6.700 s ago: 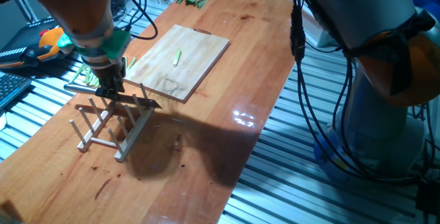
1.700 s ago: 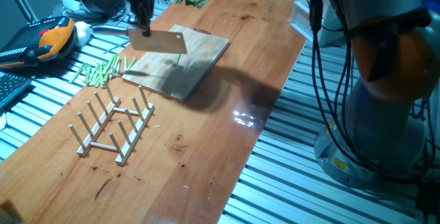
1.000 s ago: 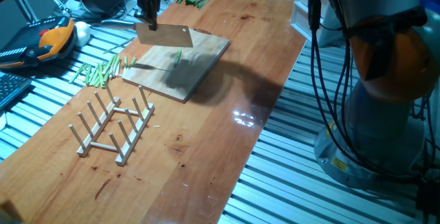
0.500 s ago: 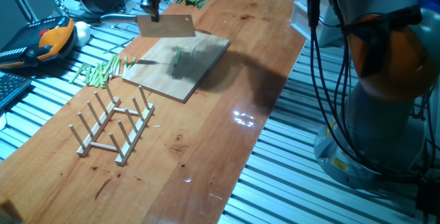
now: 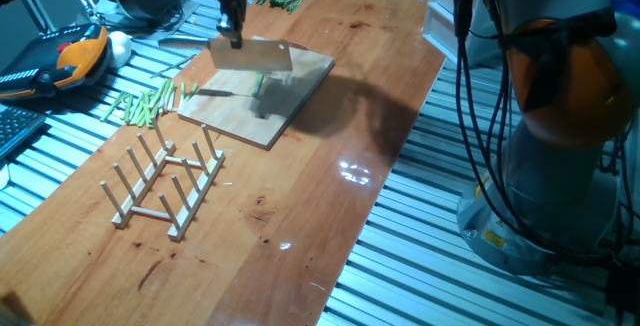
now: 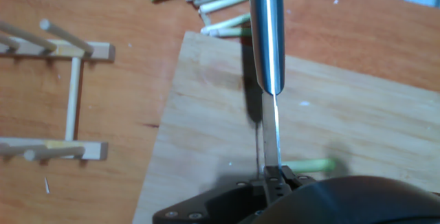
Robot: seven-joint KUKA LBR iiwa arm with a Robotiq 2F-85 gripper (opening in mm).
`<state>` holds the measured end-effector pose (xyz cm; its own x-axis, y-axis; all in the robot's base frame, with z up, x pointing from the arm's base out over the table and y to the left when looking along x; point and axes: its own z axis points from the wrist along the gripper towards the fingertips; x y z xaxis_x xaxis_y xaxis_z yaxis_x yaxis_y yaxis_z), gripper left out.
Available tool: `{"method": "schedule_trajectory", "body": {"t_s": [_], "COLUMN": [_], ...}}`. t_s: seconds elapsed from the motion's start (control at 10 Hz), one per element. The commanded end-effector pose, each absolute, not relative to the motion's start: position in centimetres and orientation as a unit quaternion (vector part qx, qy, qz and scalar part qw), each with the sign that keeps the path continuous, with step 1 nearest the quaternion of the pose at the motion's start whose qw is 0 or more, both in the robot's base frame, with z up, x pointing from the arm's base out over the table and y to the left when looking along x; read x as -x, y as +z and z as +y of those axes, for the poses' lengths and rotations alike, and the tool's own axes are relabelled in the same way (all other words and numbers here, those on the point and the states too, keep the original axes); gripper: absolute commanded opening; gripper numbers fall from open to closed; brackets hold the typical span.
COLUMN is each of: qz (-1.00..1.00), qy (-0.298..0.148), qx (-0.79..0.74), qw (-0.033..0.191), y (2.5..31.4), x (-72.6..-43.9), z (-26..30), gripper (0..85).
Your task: Chop the green garlic
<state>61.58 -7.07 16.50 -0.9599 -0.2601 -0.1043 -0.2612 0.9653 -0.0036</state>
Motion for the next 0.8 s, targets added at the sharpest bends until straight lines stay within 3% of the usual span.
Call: {"method": "schedule_trajectory", "body": {"t_s": [0.0,0.6,0.7], "qz": [0.990,0.992,0.993], "qy": [0.004,-0.002,-0.006], "qx": [0.130,0.118,0.115], "qw": [0.049,0.036,0.025], "y": [16.17,16.04,16.04], "x": [-61.41,-61.41,-61.41], "z": [-7.21,-7.67,-7.67], "gripper": [0.0,0.0,0.0]}}
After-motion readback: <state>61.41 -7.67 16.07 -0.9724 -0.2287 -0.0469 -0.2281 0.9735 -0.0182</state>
